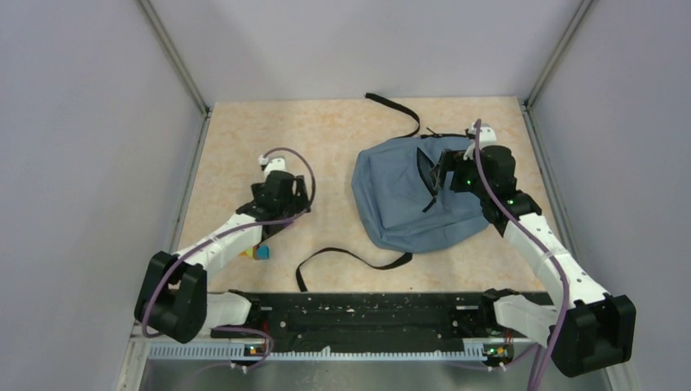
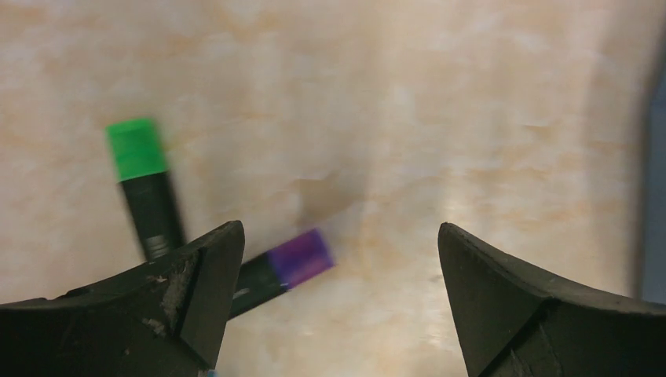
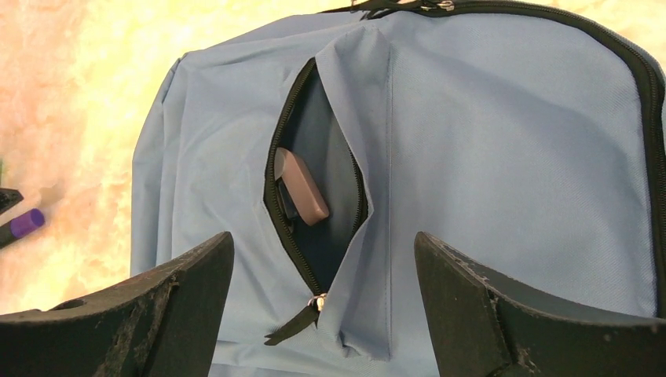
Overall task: Pack the student bag
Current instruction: Place the stationery in the student bag, then pick up the stationery from the center of the board.
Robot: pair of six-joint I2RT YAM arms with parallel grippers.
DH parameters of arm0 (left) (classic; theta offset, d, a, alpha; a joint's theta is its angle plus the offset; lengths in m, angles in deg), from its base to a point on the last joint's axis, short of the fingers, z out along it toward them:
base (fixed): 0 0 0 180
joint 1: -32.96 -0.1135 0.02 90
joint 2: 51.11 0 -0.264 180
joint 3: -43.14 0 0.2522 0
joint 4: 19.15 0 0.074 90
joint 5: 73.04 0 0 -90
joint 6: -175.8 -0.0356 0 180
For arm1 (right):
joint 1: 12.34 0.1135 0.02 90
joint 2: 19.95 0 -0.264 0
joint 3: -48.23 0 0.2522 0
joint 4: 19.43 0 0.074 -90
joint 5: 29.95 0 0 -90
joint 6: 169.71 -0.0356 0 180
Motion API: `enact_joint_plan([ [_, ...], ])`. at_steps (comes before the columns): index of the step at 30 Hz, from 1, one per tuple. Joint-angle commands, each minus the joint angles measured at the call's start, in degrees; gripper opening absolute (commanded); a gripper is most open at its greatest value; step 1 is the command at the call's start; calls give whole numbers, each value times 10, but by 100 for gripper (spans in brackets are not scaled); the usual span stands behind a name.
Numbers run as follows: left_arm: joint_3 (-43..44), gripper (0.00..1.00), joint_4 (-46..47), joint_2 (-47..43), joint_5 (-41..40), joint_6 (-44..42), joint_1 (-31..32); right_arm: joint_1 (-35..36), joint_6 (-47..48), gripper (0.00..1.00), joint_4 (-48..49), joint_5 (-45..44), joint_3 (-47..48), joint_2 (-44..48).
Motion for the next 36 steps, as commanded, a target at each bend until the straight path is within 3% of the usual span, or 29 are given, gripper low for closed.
enact_joint_plan([
  [1, -25, 98, -16, -34, -25, 26, -78, 4, -6, 83, 13, -4, -2, 15],
  [5, -37, 98, -31, -30, -67, 31, -125, 4, -6, 82, 13, -9, -4, 19],
  [12, -31, 98, -30, -12, -53, 26, -168, 5, -6, 79, 15, -8, -5, 18],
  [23, -5, 97, -33, 63, 83, 26, -232, 5, -5, 72, 14, -16, -6, 22],
  [36, 64, 58, -94, 132, 88, 13, -234, 5, -6, 67, 14, -18, -8, 24],
])
